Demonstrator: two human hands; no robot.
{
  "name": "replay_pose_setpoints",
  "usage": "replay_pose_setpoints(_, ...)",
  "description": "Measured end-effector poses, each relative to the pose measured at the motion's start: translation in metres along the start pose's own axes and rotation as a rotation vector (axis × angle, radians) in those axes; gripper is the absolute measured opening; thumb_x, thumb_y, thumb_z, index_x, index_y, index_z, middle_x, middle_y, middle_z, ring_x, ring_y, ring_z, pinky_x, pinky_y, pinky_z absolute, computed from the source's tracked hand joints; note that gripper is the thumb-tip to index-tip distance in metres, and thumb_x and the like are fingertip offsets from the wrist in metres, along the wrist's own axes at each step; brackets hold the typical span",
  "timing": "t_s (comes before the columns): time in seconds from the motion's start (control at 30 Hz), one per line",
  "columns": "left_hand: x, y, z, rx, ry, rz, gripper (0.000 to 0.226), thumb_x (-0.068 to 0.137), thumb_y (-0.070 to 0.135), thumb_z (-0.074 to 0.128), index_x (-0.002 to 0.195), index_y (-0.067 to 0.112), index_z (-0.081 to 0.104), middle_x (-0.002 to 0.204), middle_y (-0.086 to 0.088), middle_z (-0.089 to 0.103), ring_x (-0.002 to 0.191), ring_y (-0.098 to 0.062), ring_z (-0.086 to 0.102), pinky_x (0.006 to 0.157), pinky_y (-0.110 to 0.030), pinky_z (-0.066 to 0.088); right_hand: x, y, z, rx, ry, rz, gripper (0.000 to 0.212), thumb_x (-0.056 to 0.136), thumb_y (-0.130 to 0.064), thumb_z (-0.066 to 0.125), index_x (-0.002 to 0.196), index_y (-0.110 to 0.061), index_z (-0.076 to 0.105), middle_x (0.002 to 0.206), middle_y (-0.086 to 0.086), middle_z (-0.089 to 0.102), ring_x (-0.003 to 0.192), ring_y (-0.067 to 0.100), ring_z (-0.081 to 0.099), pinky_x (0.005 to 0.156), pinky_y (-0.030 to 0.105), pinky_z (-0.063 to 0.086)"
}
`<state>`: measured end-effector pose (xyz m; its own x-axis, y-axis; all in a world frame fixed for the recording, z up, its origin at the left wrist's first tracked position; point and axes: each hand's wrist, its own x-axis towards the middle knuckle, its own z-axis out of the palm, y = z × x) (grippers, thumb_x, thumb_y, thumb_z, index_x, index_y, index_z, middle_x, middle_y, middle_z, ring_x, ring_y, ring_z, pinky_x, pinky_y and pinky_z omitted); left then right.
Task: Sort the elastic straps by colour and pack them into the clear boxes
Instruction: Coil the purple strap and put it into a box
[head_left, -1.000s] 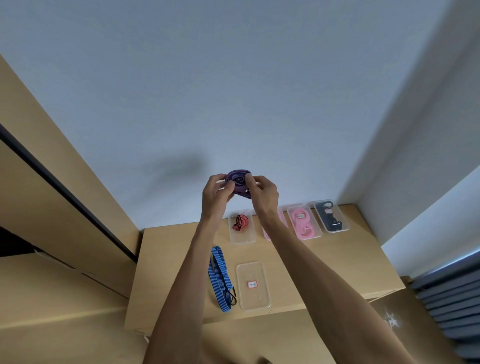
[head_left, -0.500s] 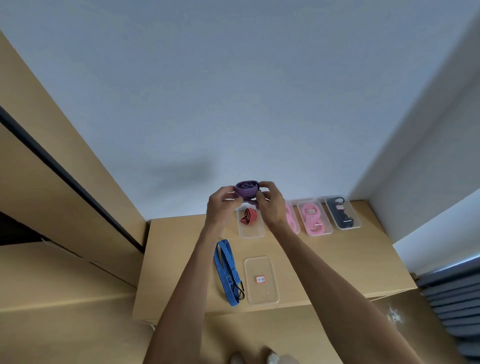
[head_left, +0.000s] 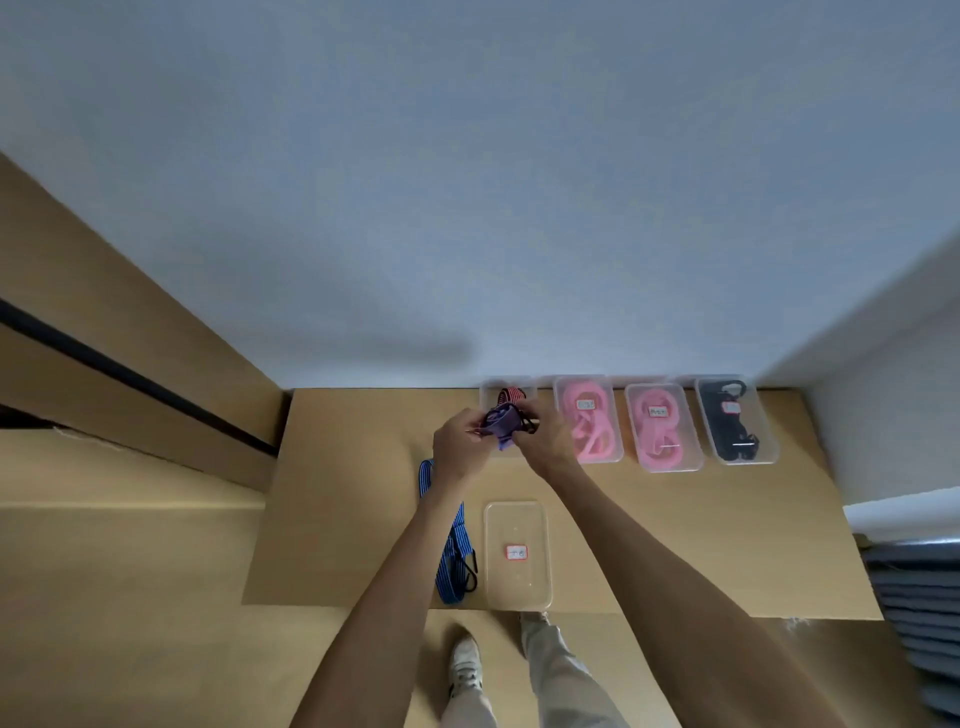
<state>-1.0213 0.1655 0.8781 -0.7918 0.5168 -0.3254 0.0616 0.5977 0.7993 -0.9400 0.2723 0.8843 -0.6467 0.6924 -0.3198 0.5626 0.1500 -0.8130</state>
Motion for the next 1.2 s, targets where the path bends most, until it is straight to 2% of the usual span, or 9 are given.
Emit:
replay_pose_setpoints(0.2,0.040,-0.015,0.036,0.145,0.034,0.001,0.027,0.080,0.007,0.073,0.107,0.004,0.072,0.097,-0.015,0.072,0.088,-0.031,0.062,0.071,-0.035,0.047,0.043,0.036,0.022,-0.061,-0.019,0.068,0.050,0.077,0.006,0.061,0.120,-0.019,0.067,0.107,0.004,0.072,0.092,0.024,0.066,0.081,0.038,0.056)
replay_pose_setpoints(0.27,0.051,-0.021,0.046,0.186,0.013,0.009,0.029,0.076,0.007,0.077,0.105,0.004,0.073,0.095,-0.016,0.072,0.087,-0.032,0.061,0.067,-0.030,0.039,0.051,0.046,0.027,-0.084,-0.013,0.086,0.046,0.077,0.001,0.064,0.119,-0.019,0.066,0.104,0.003,0.071,0.087,0.023,0.064,0.072,0.033,0.052)
replay_pose_setpoints(0.33,0.059,-0.026,0.056,0.215,-0.020,0.020,0.031,0.075,0.009,0.079,0.105,0.006,0.073,0.094,-0.014,0.073,0.085,-0.032,0.063,0.066,-0.031,0.041,0.059,0.056,0.028,-0.114,-0.007,0.096,0.043,0.077,0.000,0.064,0.115,-0.020,0.066,0.100,0.003,0.071,0.083,0.022,0.061,0.066,0.029,0.045)
replay_pose_setpoints(0.5,0.068,-0.041,0.070,0.390,-0.070,0.068,0.037,0.083,0.017,0.072,0.120,0.017,0.065,0.096,-0.008,0.074,0.087,-0.032,0.065,0.066,-0.032,0.045,0.079,0.069,0.030,-0.230,-0.096,0.093,0.048,0.072,0.005,0.059,0.113,-0.018,0.067,0.104,0.007,0.070,0.093,0.029,0.062,0.076,0.042,0.054)
replay_pose_setpoints(0.6,0.072,-0.050,0.072,0.475,-0.081,0.060,0.031,0.086,0.016,0.068,0.117,0.022,0.065,0.097,-0.006,0.073,0.089,-0.030,0.066,0.067,-0.032,0.045,0.081,0.073,0.040,-0.347,-0.144,0.033,0.042,0.071,0.003,0.065,0.110,-0.015,0.068,0.106,0.007,0.066,0.098,0.030,0.059,0.079,0.041,0.050)
replay_pose_setpoints(0.77,0.080,-0.055,0.072,0.544,-0.077,0.062,0.018,0.089,0.019,0.067,0.106,0.022,0.069,0.092,-0.005,0.073,0.085,-0.030,0.067,0.066,-0.034,0.050,0.081,0.079,0.053,-0.585,-0.153,-0.011,0.042,0.082,-0.001,0.064,0.121,-0.015,0.064,0.122,0.004,0.059,0.114,0.028,0.047,0.087,0.033,0.042)
replay_pose_setpoints(0.97,0.086,-0.064,0.072,0.585,-0.068,0.064,0.022,0.090,0.021,0.066,0.112,0.023,0.068,0.096,-0.004,0.074,0.088,-0.030,0.068,0.075,-0.039,0.054,0.073,0.082,0.059,-0.471,0.063,0.006,0.035,0.075,0.010,0.062,0.108,0.002,0.068,0.109,0.020,0.062,0.099,0.039,0.055,0.078,0.046,0.044)
replay_pose_setpoints(1.13,0.089,-0.066,0.071,0.558,-0.068,0.068,0.020,0.082,0.014,0.064,0.101,0.016,0.065,0.090,-0.010,0.070,0.082,-0.037,0.064,0.067,-0.038,0.046,0.076,0.080,0.057,-0.335,0.088,0.067,0.032,0.076,0.013,0.060,0.106,0.005,0.069,0.109,0.021,0.064,0.095,0.040,0.060,0.075,0.050,0.047)
replay_pose_setpoints(1.2,0.090,-0.070,0.071,0.565,-0.063,0.063,0.021,0.082,0.009,0.062,0.102,0.014,0.065,0.092,-0.011,0.069,0.085,-0.038,0.064,0.069,-0.040,0.047,0.078,0.076,0.058,-0.398,0.063,0.062,0.026,0.074,0.013,0.060,0.096,0.004,0.071,0.097,0.022,0.065,0.084,0.041,0.061,0.066,0.046,0.045)
